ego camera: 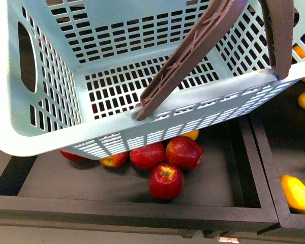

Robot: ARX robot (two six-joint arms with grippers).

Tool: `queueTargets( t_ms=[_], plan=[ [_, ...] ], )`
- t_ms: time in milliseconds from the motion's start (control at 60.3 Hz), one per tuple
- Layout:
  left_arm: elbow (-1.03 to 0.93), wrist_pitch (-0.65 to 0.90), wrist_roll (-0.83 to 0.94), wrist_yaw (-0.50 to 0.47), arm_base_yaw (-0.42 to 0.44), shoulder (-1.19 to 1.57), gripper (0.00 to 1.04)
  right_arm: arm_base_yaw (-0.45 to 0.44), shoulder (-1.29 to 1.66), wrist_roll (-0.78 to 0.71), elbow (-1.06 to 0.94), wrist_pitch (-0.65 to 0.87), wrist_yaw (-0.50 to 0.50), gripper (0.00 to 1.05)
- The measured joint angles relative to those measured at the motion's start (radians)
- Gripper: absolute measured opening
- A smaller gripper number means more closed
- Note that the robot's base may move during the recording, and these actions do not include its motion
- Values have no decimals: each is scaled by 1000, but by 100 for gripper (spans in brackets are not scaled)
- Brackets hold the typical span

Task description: Pick lemon and mango into basket

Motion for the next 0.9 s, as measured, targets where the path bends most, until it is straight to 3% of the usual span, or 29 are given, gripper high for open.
queueTargets(
  t_ms=[282, 448, 680, 896],
  plan=[
    [0, 0, 0, 0, 0, 0, 5, -22, -256, 22, -161, 29, -148, 66],
    [0, 0, 0, 0, 0, 0, 5, 8, -427, 30, -282, 93, -235, 65],
    [0, 0, 0, 0, 0, 0, 5, 123, -640, -10, -406, 174, -248, 65],
    [0, 0, 0, 0, 0, 0, 5, 290, -753, -65, -458, 185, -229, 65]
  ],
)
